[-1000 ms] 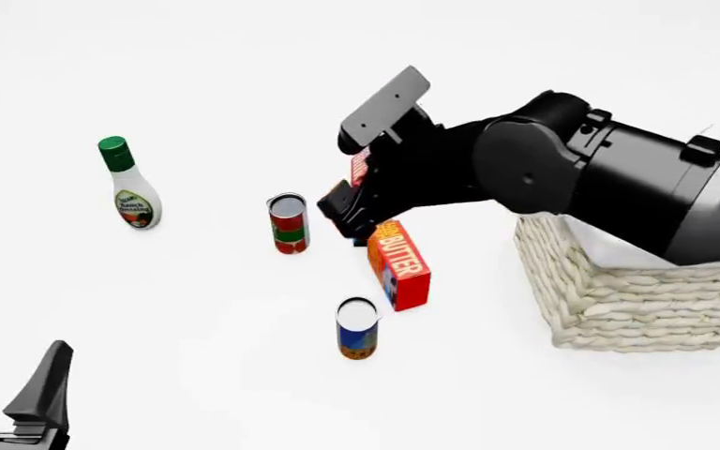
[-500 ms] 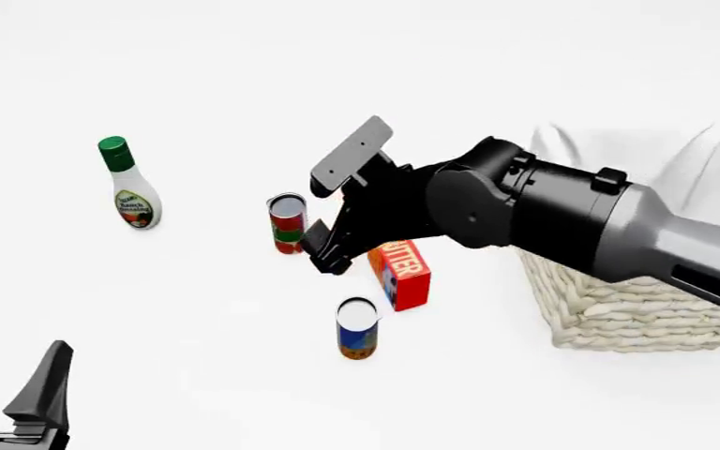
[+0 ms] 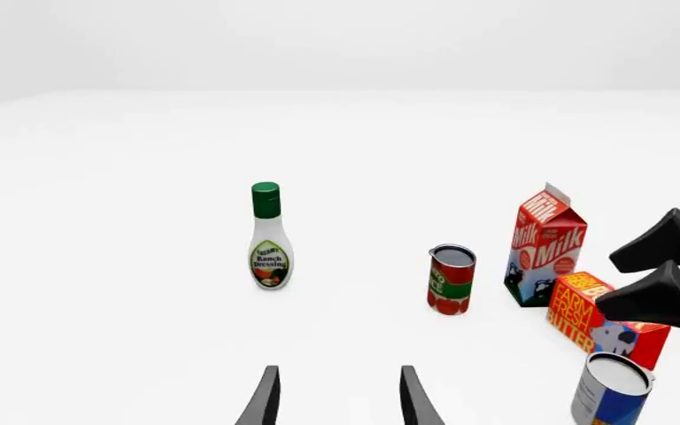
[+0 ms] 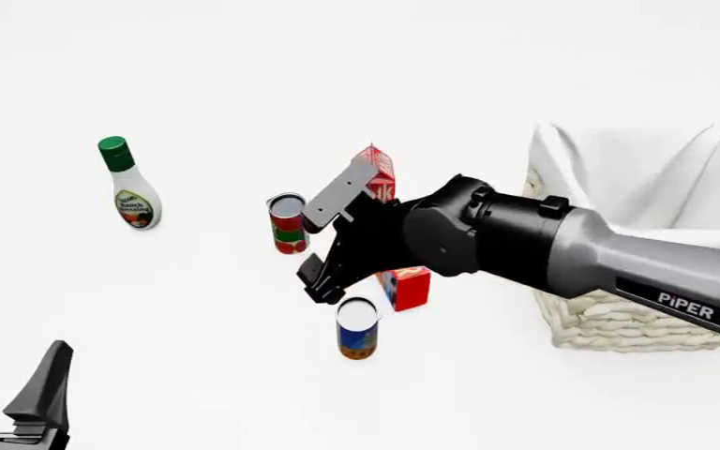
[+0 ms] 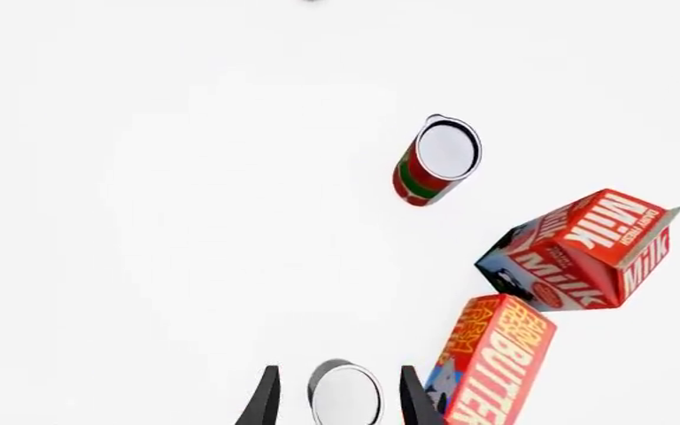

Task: Pick the alphabet soup and place it in the basket.

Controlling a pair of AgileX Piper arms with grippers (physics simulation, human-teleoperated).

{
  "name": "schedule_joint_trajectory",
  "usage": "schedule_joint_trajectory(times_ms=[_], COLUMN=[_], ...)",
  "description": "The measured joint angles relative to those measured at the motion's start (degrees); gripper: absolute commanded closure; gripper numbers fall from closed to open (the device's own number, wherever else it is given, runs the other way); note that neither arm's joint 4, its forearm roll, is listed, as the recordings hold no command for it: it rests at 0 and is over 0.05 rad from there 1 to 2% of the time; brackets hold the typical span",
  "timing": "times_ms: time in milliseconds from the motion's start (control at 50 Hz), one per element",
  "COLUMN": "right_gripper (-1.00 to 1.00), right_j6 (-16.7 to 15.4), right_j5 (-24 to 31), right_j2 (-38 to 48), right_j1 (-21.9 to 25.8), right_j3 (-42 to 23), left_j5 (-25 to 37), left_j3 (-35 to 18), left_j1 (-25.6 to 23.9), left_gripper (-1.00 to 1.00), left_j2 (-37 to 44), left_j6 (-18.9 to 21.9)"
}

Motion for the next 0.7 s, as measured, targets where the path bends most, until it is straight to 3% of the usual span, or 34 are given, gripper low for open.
schedule_joint_trajectory(times_ms=[700], right_gripper=[-1.00], right_j6=[-0.9], right_j5=[-3.1], right_j2=[3.5], right_j1=[-1.5], right_j3=[2.7], left_j5=[0.0], left_j3=[0.0], left_j1=[0.0], left_gripper=[-1.00], left_j2=[0.0], left_j6=[0.0])
